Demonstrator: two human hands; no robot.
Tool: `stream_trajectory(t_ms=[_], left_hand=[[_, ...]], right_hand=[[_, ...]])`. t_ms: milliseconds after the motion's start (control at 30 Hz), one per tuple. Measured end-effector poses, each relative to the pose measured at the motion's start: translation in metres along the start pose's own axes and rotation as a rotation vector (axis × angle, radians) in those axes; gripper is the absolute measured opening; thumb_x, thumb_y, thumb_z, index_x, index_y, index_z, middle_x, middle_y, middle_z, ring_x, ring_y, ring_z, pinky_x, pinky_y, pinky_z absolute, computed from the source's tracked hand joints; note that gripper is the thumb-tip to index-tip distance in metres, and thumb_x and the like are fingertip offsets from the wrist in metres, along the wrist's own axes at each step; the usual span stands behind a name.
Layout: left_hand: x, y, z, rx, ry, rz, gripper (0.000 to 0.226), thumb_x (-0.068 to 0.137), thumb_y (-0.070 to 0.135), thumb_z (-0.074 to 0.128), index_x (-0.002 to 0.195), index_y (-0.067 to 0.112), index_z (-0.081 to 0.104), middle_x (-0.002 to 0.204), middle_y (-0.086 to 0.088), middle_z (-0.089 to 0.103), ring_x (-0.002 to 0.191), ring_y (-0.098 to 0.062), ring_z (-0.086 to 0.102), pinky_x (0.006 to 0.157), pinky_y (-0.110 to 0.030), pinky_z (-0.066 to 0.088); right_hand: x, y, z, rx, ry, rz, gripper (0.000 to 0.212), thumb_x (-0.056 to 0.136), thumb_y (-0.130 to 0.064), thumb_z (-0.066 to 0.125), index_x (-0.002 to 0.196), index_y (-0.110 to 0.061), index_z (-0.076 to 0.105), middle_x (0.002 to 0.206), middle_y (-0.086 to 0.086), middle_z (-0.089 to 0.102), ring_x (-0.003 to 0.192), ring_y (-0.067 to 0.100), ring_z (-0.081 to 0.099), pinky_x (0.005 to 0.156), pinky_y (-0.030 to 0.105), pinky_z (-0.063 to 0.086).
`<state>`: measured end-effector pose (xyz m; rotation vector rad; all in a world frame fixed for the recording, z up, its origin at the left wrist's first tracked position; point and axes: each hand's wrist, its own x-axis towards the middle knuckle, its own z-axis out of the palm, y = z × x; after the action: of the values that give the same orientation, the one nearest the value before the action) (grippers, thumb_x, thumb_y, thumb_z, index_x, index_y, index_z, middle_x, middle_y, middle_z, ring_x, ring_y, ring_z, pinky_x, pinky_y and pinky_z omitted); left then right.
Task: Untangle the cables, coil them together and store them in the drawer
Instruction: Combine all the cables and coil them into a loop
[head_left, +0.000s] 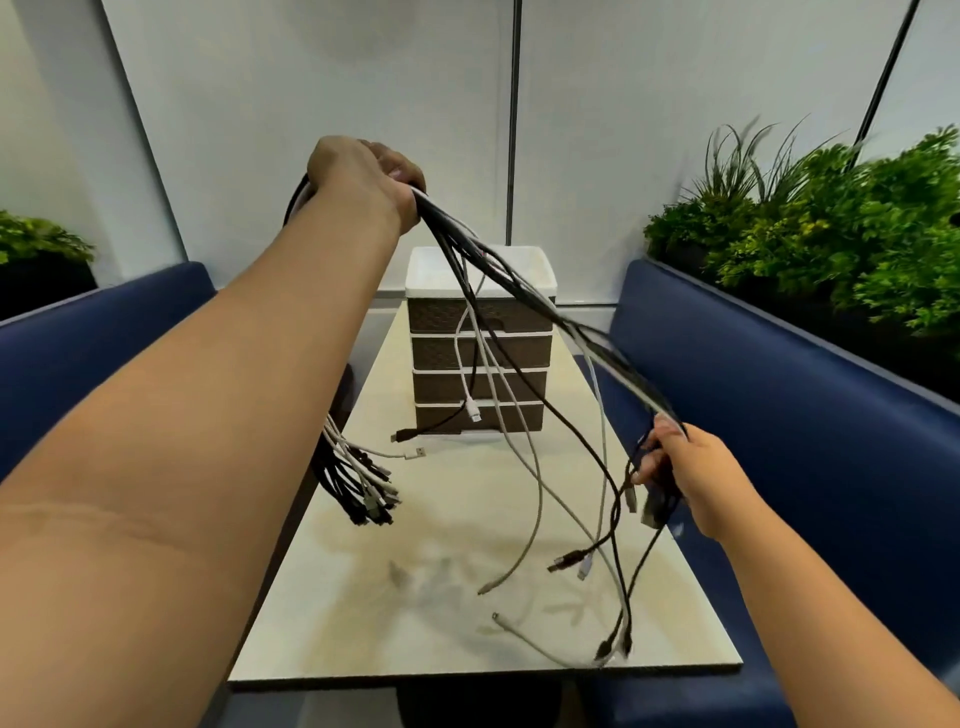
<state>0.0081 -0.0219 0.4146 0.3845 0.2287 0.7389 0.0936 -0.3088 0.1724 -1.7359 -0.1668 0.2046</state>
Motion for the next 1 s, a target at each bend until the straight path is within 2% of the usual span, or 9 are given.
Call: stream_trajectory(t_ms=[133,267,400,467,600,667,767,867,1000], left_hand=[[-0.001,-0.007,0.002,0.024,0.004,0.006,0.030,0.085,0.005,0.023,0.058,0.017,0.028,0.048,0.004,0.024,0.036,-0.013,0.019,0.041,-0.014,0.018],[0.001,-0.004,0.005,0.013,0.018,0.027,0.031,0.085,0.005,0.024,0.056,0.017,0.027,0.046,0.004,0.023,0.035,-0.013,0.019,0.041,-0.014,0.018],[0.003,-0.003,0.005,0.006,0.037,0.046,0.023,0.071,0.000,0.024,0.057,0.018,0.025,0.048,0.004,0.021,0.035,-0.014,0.017,0.041,-0.014,0.019],[0.005,-0.005,0.004,-0.005,0.054,0.032,0.027,0.079,0.002,0.024,0.058,0.019,0.024,0.049,0.004,0.021,0.036,-0.015,0.017,0.041,-0.015,0.019],[0.009,-0.016,-0.001,0.026,0.065,0.018,0.028,0.083,0.005,0.024,0.059,0.019,0.023,0.050,0.004,0.020,0.037,-0.015,0.017,0.039,-0.016,0.018],[0.012,-0.020,-0.003,0.066,0.084,0.020,0.027,0.081,0.005,0.024,0.060,0.020,0.023,0.051,0.004,0.019,0.039,-0.015,0.017,0.039,-0.016,0.017],[0.015,-0.024,-0.005,0.083,0.101,0.043,0.021,0.065,0.001,0.021,0.060,0.021,0.022,0.053,0.004,0.018,0.041,-0.015,0.016,0.039,-0.017,0.017],[0.021,-0.024,-0.008,0.065,0.085,0.046,0.019,0.058,0.003,0.019,0.061,0.021,0.023,0.055,0.004,0.020,0.044,-0.014,0.017,0.039,-0.018,0.017],[0.029,-0.017,-0.008,0.058,0.104,0.052,0.019,0.058,0.004,0.019,0.061,0.022,0.023,0.053,0.004,0.019,0.041,-0.014,0.018,0.040,-0.017,0.018]], right_hand=[[0.000,-0.008,0.002,0.191,-0.095,0.162,0.058,0.100,-0.054,0.034,0.086,-0.006,0.063,0.065,0.012,0.062,0.069,0.030,0.066,0.063,0.037,0.049],[0.013,0.007,-0.004,-0.031,0.027,0.147,0.054,0.095,-0.059,0.045,0.081,-0.008,0.058,0.072,0.015,0.064,0.074,0.028,0.062,0.077,0.043,0.051],[0.021,0.038,-0.011,-0.325,0.104,0.075,0.057,0.092,-0.054,0.054,0.081,0.002,0.056,0.078,0.018,0.060,0.073,0.032,0.056,0.065,0.042,0.048],[0.023,0.057,-0.010,-0.400,0.102,0.113,0.049,0.093,-0.049,0.056,0.077,-0.003,0.059,0.078,0.018,0.064,0.073,0.032,0.058,0.073,0.047,0.051],[0.032,0.095,-0.010,-0.559,0.032,0.152,0.043,0.089,-0.045,0.064,0.079,-0.003,0.064,0.068,0.009,0.064,0.062,0.022,0.054,0.061,0.035,0.046],[0.032,0.105,-0.016,-0.618,-0.003,0.161,0.033,0.090,-0.039,0.064,0.089,-0.006,0.063,0.074,0.009,0.066,0.067,0.023,0.060,0.065,0.040,0.053],[0.027,0.102,-0.020,-0.057,-0.145,0.352,0.027,0.097,-0.032,0.058,0.104,-0.006,0.060,0.086,0.017,0.069,0.078,0.031,0.070,0.076,0.046,0.059],[0.026,0.087,-0.023,0.448,-0.193,0.429,0.024,0.098,-0.028,0.055,0.099,-0.005,0.059,0.066,0.010,0.057,0.072,0.029,0.066,0.079,0.044,0.055],[0.037,0.087,-0.026,0.442,-0.078,0.336,0.025,0.095,-0.031,0.061,0.093,-0.007,0.057,0.052,0.000,0.037,0.047,0.016,0.041,0.067,0.035,0.048]])
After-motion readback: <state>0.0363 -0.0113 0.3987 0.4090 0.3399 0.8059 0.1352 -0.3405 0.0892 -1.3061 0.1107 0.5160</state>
